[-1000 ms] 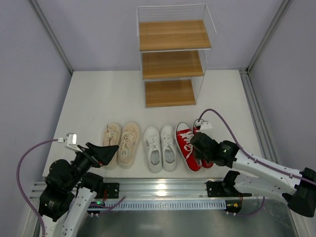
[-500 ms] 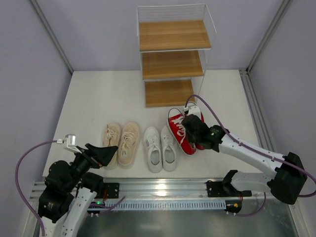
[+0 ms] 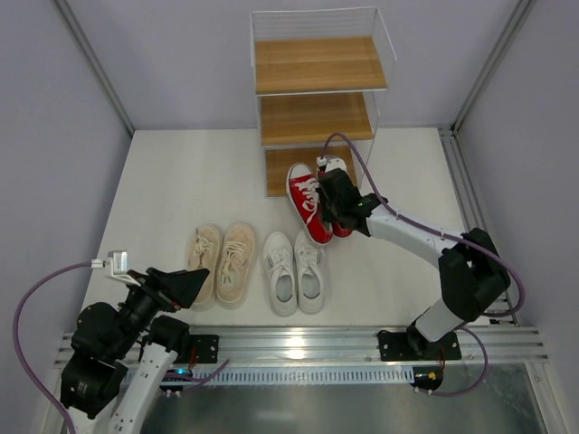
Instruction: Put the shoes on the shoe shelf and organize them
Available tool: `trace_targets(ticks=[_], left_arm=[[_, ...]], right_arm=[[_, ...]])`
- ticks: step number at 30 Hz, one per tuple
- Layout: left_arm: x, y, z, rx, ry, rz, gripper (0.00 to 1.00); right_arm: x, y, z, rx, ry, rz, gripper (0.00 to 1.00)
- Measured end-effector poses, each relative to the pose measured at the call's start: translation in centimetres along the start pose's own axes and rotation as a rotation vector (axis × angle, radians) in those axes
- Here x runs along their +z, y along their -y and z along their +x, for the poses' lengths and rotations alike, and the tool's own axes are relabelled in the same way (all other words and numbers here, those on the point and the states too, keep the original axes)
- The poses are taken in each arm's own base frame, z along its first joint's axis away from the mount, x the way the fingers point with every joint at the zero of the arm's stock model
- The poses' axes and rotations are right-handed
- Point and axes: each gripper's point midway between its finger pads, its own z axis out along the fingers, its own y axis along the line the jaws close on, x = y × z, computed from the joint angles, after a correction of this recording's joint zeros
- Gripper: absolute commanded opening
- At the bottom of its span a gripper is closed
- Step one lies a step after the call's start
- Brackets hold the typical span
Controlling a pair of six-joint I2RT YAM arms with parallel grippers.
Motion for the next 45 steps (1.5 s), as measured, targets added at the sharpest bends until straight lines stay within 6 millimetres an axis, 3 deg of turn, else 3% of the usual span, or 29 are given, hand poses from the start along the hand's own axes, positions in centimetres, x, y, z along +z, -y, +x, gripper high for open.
trace_targets(ticks=[6,15,31,37,45], left_arm=[[-0.1,-0.1,0.1,-0.001,-0.006,-0.007,1.00],[-0.7,0.2,-0.1,0.000,-0.003,-0.005,1.00],[-0.8,-0.2,0.3,-0.003,-0.020,-0.022,1.00],[-1.0,-0.2,0.3,-0.002,-0.022,-0.024,1.00],[-1.6,0.0,-0.2,0.009,-0.003,-0.027,1.00]], right_arm=[[3.8,-1.4,-1.3,0.025,0.102,-0.023,0.04],[7.9,-0.8,-1.6,0.032,0.191,0.056,0.04],[8.7,0.2,-6.0,0.069,0.326,0.154,0.04],[10.7,0.1,-7.2,0.085,0.344,0.166,0.04],[12.9,0.6,-7.0,0.090,0.325,0.182,0.04]])
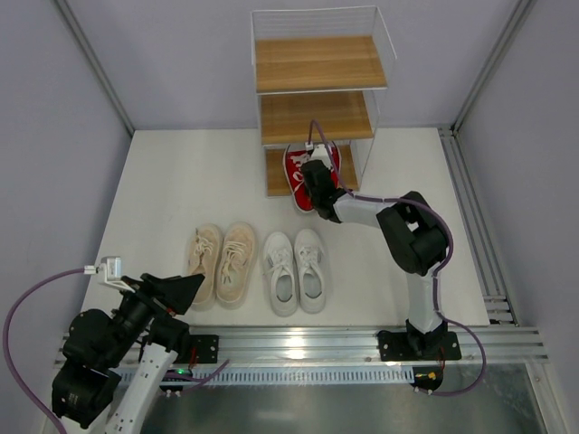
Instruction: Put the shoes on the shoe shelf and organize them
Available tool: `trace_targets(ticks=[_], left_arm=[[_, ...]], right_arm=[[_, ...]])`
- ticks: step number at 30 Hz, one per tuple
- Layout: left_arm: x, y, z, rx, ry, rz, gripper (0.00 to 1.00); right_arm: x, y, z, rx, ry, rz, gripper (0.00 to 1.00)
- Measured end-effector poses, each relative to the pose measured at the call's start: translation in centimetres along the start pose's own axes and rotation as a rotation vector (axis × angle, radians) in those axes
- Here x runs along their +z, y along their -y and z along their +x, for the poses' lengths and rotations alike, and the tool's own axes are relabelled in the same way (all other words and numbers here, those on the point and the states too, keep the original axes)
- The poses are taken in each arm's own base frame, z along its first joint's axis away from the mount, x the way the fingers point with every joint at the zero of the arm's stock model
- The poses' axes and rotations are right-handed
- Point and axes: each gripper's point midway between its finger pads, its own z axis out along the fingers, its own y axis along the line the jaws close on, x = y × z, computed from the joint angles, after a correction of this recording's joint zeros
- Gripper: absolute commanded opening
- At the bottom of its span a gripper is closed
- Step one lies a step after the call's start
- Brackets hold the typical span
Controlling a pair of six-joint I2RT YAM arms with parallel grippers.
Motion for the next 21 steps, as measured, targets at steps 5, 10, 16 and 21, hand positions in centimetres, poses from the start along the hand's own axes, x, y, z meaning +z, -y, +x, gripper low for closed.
trace_targets(ticks=[5,10,16,21], left_arm=[[-0.01,-0.18,0.06,0.003,-0.002,-0.008,1.00],[0.00,-0.26,0.03,0.010,0.000,-0.010,1.00],[0.00,-0.28,0.03,0.014,0.000,-0.011,1.00],[-0.02,-0.39,0.14,0.014,-0.004,-0.015,1.00]], right_arm=[[0.34,0.38,-0.11,0.003,-0.002,0.009,0.04],[0.35,0.34,-0.06,0.005,-0.003,0.008,0.04],[0.36,0.34,-0.04,0.012,-0.004,0.009,0.07],[0.49,0.47,-0.08,0.039,0.004,0.025,0.43]])
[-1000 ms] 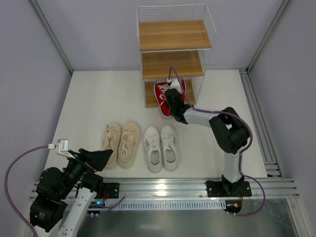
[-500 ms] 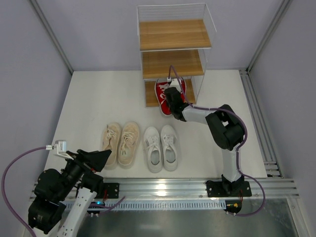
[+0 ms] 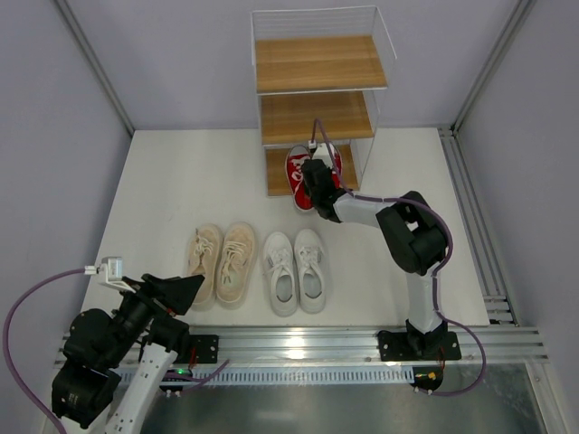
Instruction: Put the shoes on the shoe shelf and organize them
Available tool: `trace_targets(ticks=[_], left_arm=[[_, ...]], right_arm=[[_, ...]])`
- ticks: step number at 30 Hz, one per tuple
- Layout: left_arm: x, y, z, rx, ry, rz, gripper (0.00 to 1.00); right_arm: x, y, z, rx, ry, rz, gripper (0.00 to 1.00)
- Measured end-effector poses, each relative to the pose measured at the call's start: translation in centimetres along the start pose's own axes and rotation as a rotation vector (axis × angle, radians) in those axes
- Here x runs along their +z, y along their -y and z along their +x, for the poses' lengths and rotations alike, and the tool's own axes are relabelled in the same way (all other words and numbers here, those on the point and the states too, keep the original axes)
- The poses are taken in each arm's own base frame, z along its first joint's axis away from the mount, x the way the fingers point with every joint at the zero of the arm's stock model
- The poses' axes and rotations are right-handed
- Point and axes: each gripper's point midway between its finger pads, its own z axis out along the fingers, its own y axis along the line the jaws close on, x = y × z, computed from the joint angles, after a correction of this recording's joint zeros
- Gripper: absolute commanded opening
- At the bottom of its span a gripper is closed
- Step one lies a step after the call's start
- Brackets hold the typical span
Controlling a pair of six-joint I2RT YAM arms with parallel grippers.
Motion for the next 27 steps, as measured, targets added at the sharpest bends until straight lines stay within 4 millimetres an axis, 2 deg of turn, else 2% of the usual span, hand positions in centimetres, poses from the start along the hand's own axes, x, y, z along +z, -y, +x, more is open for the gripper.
trace_targets(ticks=[1,3,6,10,13,16,18,22,25,27], left_arm=[[0.0,-0.1,0.1,0.000,-0.002,-0.002,1.00],[0.0,-0.1,0.1,0.001,-0.005,-0.006,1.00],[-0.1,-0.1,0.1,0.002,-0.005,-0.006,1.00],[-0.2,-0.1,0.1,0.002,-0.004,-0.005,1.00],[-0.2,-0.1,0.1,0.002,-0.004,-0.006,1.00],[-0.2,-0.1,0.1,0.002,-0.006,-0.008,1.00],[-0.2,-0.1,0.1,0.002,-0.006,-0.008,1.00],[-0.2,-0.1,0.1,0.002,-0.004,-0.007,1.00],[-0.2,-0.1,0.0,0.002,-0.003,-0.007,1.00],[-0.3,-0.1,0.0,0.002,-0.003,-0.006,1.00]], right_arm=[[0.0,0.0,-0.2,0.011,0.010,0.004,0.55],[0.1,0.0,-1.0,0.035,0.039,0.015,0.66],[0.2,0.1,-1.1,0.041,0.045,0.018,0.73],[0.0,0.3,-0.8,0.048,0.055,0.015,0.74],[-0.9,0.6,-1.2,0.066,0.088,0.011,0.75],[-3.0,0.7,-3.4,0.099,0.157,-0.003,0.75],[-4.5,0.7,-5.7,0.127,0.224,-0.015,0.75],[-7.4,0.7,-9.1,0.169,0.318,-0.044,0.75],[-9.2,0.8,-10.0,0.180,0.339,-0.054,0.75],[-10.3,0.9,-9.7,0.175,0.320,-0.053,0.75]])
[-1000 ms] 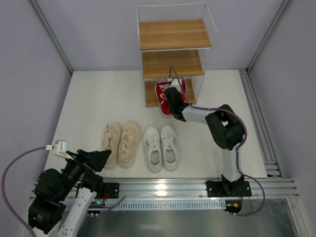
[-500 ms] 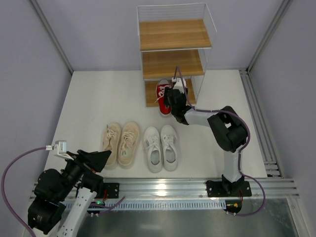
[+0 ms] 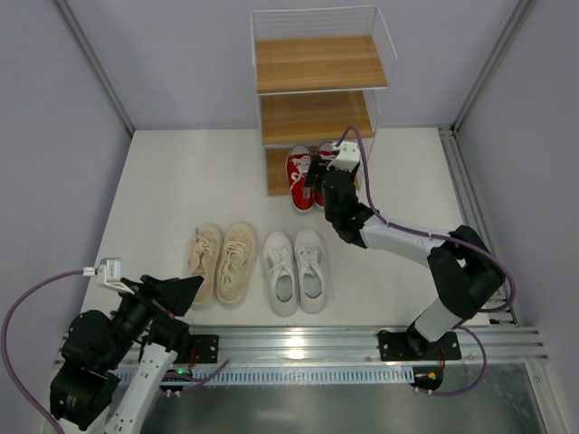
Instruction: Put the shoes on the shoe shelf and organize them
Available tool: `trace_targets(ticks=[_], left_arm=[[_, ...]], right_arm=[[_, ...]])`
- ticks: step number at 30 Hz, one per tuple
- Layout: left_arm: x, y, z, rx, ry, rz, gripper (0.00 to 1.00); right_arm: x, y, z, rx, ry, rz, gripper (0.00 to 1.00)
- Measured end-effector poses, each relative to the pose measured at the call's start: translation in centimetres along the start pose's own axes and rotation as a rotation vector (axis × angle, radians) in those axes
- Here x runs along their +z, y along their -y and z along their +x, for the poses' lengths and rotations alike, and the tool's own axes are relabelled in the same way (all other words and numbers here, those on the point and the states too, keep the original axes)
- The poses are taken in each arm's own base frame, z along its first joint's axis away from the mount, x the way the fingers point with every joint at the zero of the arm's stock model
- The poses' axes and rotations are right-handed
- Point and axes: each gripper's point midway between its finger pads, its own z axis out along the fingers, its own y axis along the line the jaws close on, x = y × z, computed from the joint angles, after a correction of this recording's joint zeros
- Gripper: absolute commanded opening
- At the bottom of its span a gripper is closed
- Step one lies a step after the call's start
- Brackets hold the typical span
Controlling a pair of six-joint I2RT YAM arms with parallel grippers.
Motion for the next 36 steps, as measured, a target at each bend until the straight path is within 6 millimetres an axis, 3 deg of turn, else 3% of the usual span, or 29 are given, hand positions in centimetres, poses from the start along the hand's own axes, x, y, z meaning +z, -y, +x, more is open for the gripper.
trace_targets(ticks=[5,8,13,17,21,23,28,36], left_arm=[[-0.2,0.1,-0.1,0.000,0.003,0.001,1.00],[-0.3,0.1,-0.1,0.000,0.005,-0.001,1.00],[-0.2,0.0,0.0,0.000,0.002,-0.002,1.00],[0.3,-0.3,0.4,-0.004,-0.014,-0.009,1.00],[0.5,-0.6,0.7,-0.011,-0.024,-0.017,1.00],[0.5,-0.6,0.7,-0.013,-0.025,-0.016,0.99],[0.4,-0.6,0.9,-0.015,-0.031,-0.019,1.00],[0.5,-0.7,0.9,-0.016,-0.033,-0.020,1.00]], right_arm=[[-5.7,-0.2,2.2,-0.018,-0.125,-0.040,0.76],[-10.4,-1.4,3.5,0.000,-0.209,-0.109,0.79],[-21.0,-4.6,6.5,0.072,-0.312,-0.301,0.82],[-25.6,-5.6,10.2,0.064,-0.374,-0.328,0.85],[-27.1,-5.5,14.3,-0.017,-0.390,-0.223,0.85],[-27.2,-5.4,15.4,-0.038,-0.383,-0.181,0.85],[-26.8,-5.6,16.2,-0.017,-0.354,-0.108,0.81],[-25.4,-5.4,17.2,0.020,-0.355,-0.062,0.65]])
